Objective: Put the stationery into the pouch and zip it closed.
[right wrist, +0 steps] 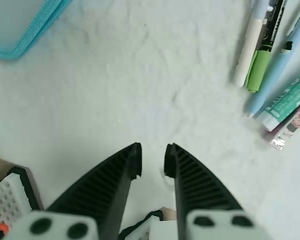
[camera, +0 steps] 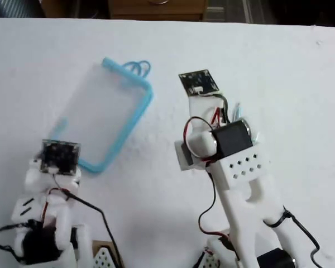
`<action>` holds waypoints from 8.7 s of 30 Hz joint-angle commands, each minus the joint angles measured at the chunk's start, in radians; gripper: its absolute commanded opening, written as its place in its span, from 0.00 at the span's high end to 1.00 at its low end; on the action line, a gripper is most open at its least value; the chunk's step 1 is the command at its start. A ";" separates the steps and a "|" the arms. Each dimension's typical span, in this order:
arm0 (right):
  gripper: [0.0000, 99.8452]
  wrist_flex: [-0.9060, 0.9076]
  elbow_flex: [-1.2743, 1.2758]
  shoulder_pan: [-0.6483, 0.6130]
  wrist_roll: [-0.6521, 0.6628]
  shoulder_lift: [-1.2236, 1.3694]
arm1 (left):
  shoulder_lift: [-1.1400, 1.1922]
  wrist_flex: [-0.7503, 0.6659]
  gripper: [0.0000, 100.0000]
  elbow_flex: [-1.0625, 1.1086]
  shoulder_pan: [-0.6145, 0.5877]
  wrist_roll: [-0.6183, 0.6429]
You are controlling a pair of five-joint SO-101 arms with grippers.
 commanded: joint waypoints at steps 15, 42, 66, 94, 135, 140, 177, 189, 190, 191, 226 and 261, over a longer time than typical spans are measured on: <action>0.85 0.015 -0.035 0.019 0.002 0.002 | 1.641 -0.064 0.74 -1.016 0.346 0.213; 0.57 -0.016 -0.075 0.077 0.008 0.117 | 2.422 0.302 0.98 -1.651 0.334 0.018; 0.74 0.013 -1.074 -0.015 -0.199 0.891 | 0.911 -0.002 0.94 -0.419 -0.289 0.198; 0.74 -0.924 -1.596 -0.148 -0.523 1.828 | 0.843 0.000 0.82 -0.328 -0.438 0.293; 0.98 0.025 -1.077 -0.495 -0.023 1.336 | 0.842 0.006 0.82 -0.338 -0.529 0.290; 0.82 0.021 -1.016 -0.392 -0.037 1.176 | 0.842 -0.018 0.82 -0.331 -0.524 0.290; 0.98 -0.220 -1.567 -0.214 -0.537 1.745 | 0.842 -0.020 0.83 -0.336 -0.530 0.290; 0.98 -0.107 -1.866 -0.214 -0.413 1.515 | 0.842 -0.020 0.83 -0.339 -0.530 0.290; 0.98 -0.111 -1.880 -0.214 -0.396 1.472 | 0.840 -0.020 0.83 -0.341 -0.530 0.290; 0.98 -0.122 -1.886 -0.214 -0.377 1.428 | 0.840 -0.020 0.83 -0.347 -0.530 0.290; 0.98 -0.211 -1.014 -0.423 -0.247 0.519 | 0.849 0.499 0.82 -1.218 -0.526 0.374; 0.98 -0.042 -0.726 -0.278 -0.183 0.501 | 0.909 0.091 0.68 -1.089 -0.104 0.376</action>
